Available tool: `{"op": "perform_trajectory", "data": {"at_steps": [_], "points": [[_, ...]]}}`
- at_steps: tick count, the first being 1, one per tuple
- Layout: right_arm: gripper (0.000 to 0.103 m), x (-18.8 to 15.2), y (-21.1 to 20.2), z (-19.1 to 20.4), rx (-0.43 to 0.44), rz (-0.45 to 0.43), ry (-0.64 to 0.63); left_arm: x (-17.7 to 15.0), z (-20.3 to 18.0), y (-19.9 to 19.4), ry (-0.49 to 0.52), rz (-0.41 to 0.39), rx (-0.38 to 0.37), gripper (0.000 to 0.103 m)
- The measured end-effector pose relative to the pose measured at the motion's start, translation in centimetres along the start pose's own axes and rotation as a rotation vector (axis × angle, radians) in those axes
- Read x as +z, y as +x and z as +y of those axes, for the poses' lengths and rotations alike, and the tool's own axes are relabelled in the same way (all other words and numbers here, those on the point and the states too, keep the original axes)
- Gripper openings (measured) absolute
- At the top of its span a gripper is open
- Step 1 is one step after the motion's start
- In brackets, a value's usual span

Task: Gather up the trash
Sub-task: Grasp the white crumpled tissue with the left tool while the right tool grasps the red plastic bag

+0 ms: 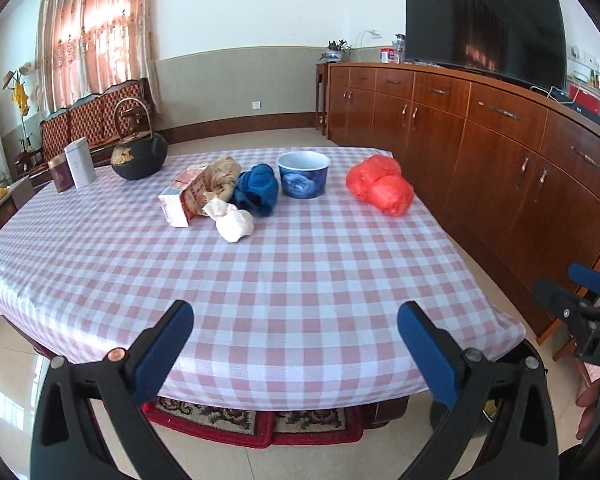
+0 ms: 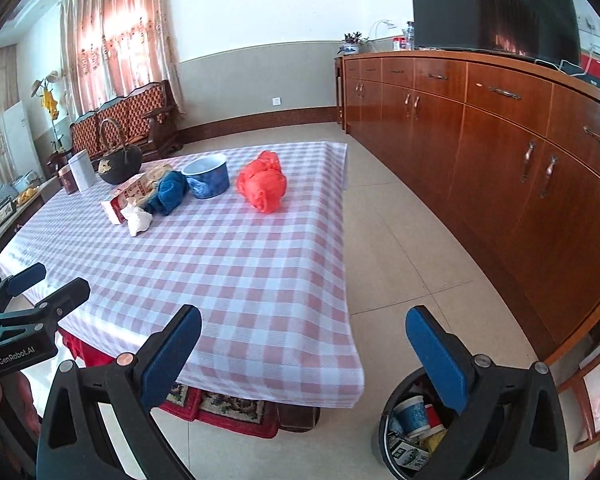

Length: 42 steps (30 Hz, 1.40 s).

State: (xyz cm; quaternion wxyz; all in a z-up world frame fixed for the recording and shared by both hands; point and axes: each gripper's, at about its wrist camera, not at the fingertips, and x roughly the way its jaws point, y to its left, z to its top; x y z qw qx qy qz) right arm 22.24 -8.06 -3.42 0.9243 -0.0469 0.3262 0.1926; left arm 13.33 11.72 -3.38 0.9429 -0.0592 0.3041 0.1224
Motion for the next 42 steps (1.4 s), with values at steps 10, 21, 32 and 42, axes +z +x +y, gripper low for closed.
{"op": "perform_trajectory", "data": {"at_steps": [10, 21, 32, 42], "points": [[0.103, 3.1, 3.6, 4.6, 0.071, 0.041, -0.096, 1.7, 5.0, 3.0, -0.082, 0.026, 0.011, 0.098], [0.103, 6.8, 9.8, 4.8, 0.071, 0.096, -0.119, 4.4, 6.1, 8.7, -0.063, 0.072, 0.061, 0.098], [0.101, 10.5, 17.2, 3.8, 0.069, 0.145, -0.105, 5.8, 6.0, 14.3, -0.046, 0.150, 0.065, 0.093], [0.093, 11.9, 21.8, 3.7, 0.075, 0.185, -0.087, 6.8, 7.2, 17.7, -0.148, 0.221, -0.008, 0.082]]}}
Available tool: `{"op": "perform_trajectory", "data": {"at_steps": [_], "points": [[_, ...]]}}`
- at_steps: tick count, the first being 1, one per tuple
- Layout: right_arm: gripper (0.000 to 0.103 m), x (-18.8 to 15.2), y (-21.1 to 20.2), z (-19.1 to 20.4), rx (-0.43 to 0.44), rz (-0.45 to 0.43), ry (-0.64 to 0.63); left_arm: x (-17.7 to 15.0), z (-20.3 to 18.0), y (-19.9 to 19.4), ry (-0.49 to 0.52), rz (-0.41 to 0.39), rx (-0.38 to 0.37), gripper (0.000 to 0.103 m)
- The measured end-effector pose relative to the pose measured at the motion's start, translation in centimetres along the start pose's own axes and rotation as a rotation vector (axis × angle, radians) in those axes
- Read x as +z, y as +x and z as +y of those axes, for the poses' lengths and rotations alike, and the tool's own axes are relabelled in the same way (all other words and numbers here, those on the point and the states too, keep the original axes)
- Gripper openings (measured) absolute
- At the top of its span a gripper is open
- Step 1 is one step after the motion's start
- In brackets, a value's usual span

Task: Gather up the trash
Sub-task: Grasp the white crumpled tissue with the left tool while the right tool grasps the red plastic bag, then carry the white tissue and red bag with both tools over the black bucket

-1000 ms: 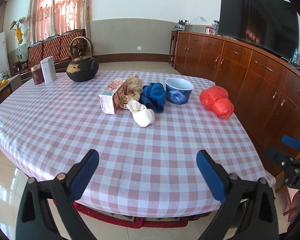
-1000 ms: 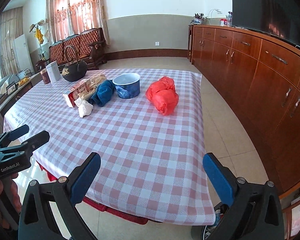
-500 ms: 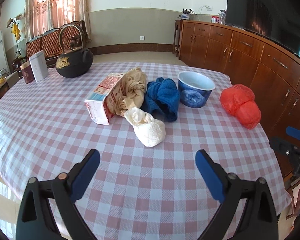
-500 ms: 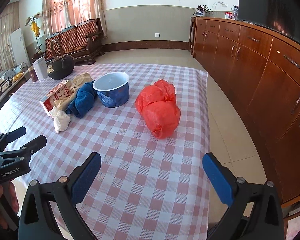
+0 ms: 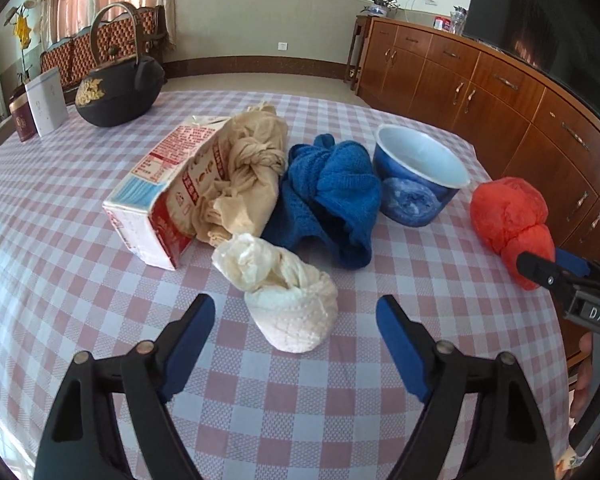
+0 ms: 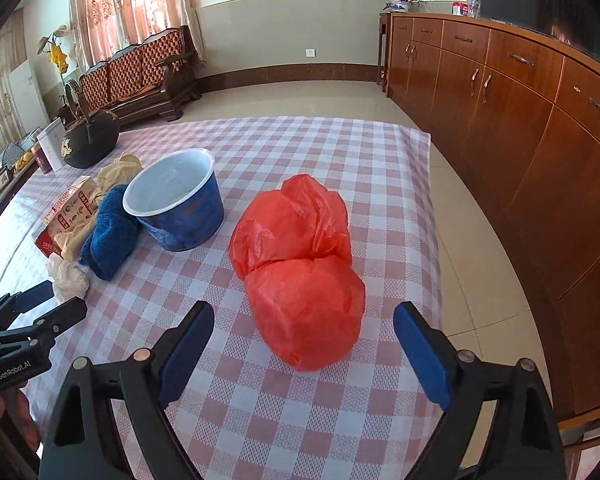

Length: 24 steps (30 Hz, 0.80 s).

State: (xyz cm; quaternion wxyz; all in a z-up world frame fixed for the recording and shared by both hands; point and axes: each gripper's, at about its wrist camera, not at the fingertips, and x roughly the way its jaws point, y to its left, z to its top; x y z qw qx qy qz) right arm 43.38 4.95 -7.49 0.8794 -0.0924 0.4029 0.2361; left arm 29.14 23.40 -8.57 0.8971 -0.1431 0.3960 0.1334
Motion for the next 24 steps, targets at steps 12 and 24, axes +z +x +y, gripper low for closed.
{"op": "perform_trajectory", "data": {"at_steps": [12, 24], "points": [[0.037, 0.3, 1.4, -0.6, 0.056, 0.028, 0.019, 0.4, 0.4, 0.1, 0.007, 0.010, -0.018, 0.047], [0.034, -2.3, -3.6, -0.8, 0.046, -0.037, 0.029, -2.3, 0.7, -2.8, 0.043, -0.039, -0.019, 0.045]]}}
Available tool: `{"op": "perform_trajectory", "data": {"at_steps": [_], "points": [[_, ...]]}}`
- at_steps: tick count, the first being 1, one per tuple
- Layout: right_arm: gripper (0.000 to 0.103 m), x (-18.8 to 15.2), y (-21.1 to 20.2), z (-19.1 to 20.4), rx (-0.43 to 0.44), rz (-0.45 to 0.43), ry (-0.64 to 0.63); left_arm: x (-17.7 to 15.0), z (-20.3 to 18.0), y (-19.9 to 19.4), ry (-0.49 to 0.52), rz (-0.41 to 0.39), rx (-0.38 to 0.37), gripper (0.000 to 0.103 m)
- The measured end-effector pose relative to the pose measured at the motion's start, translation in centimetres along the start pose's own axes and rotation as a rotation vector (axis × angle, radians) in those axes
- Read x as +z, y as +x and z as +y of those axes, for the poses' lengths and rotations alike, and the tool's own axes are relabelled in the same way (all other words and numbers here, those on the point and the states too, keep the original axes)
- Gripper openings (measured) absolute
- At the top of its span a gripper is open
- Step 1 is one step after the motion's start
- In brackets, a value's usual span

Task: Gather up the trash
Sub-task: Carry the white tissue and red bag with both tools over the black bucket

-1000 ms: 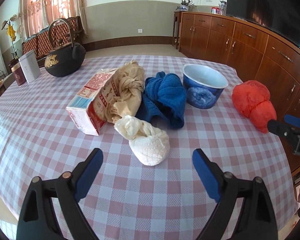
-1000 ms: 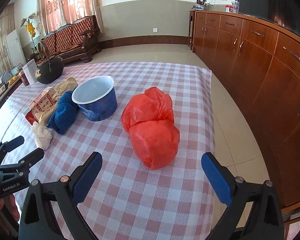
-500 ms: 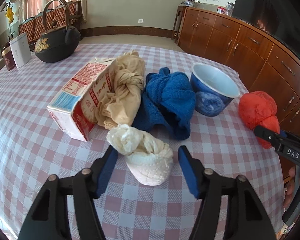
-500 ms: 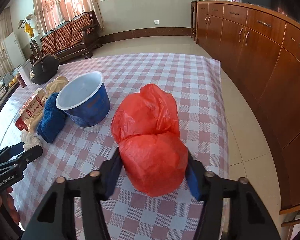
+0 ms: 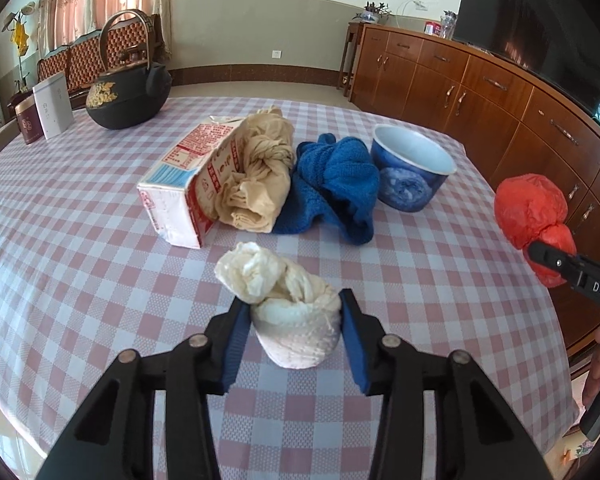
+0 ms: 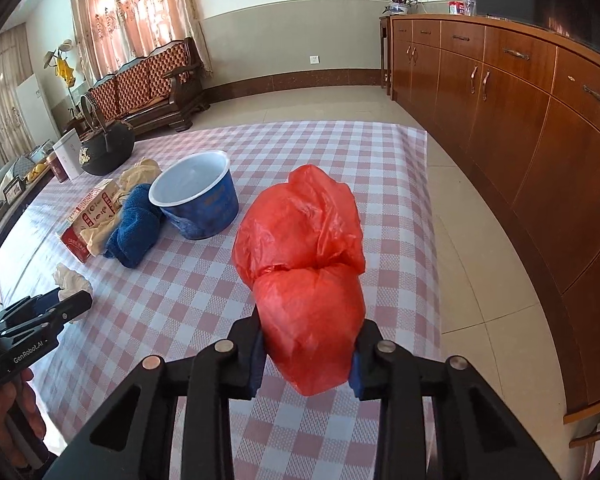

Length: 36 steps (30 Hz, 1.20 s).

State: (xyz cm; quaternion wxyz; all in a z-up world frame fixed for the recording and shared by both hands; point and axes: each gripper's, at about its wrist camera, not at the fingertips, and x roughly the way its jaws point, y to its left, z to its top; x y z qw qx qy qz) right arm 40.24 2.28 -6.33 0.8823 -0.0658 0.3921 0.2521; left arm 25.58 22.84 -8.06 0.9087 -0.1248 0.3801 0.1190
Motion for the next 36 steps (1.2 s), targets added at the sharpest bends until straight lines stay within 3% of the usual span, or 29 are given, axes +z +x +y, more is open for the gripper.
{"op": "perform_trajectory", "data": {"at_steps": [9, 24, 36], "points": [[0.034, -3.3, -6.3, 0.2, -0.035, -0.066, 0.002, -2.5, -2.3, -3.9, 0.033, -0.045, -0.019, 0.045], [0.034, -9.9, -14.7, -0.7, -0.080, -0.098, 0.051, -6.7, -8.1, -9.7, 0.147, -0.076, -0.092, 0.045], [0.034, -14.8, -20.0, -3.9, -0.165, -0.114, 0.131, -9.0, -13.5, -12.2, 0.237, -0.097, -0.183, 0.045]]}}
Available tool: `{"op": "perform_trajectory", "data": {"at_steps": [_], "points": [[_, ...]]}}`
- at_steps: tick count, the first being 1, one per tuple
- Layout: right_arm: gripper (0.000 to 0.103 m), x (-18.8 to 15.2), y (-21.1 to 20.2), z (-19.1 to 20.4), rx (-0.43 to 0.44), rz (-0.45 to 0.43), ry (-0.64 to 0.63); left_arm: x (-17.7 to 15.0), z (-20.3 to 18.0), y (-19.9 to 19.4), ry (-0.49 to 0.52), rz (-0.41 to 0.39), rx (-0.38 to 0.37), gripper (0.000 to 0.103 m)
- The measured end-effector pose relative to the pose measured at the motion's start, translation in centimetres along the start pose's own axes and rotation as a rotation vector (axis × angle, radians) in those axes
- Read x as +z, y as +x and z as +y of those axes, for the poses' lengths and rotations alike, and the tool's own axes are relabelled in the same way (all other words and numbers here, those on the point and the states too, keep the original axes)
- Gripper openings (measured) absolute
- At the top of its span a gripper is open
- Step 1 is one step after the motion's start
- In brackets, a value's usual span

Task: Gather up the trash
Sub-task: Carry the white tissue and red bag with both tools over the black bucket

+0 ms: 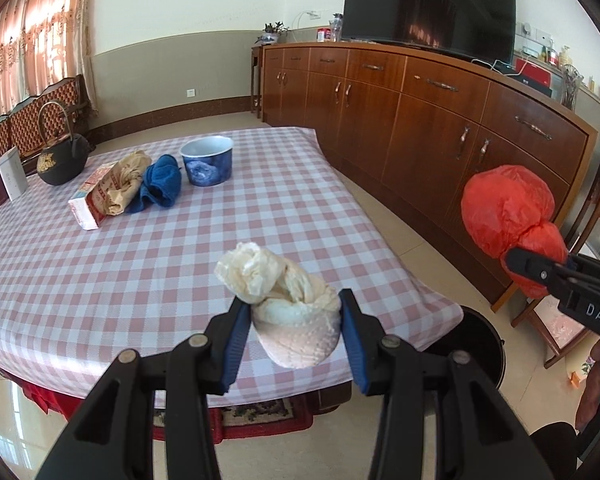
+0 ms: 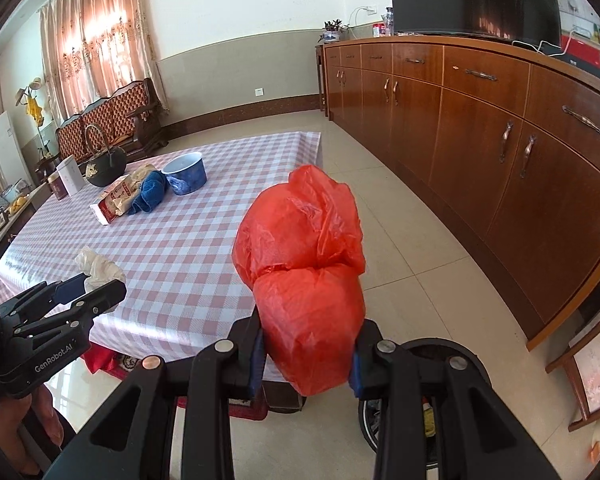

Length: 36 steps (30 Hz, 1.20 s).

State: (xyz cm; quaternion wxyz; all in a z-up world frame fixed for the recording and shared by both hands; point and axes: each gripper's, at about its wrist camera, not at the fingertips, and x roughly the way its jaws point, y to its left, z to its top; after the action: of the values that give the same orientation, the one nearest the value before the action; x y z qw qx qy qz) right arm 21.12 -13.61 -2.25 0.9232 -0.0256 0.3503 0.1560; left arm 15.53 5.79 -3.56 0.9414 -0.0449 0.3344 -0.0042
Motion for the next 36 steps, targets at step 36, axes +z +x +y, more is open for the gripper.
{"op": "perform_trajectory", "data": {"at_steps": [36], "points": [[0.034, -9.7, -1.7, -15.7, -0.171, 0.121, 0.193, -3.3, -17.5, 5.8, 0.272, 0.128, -0.280, 0.045]]}}
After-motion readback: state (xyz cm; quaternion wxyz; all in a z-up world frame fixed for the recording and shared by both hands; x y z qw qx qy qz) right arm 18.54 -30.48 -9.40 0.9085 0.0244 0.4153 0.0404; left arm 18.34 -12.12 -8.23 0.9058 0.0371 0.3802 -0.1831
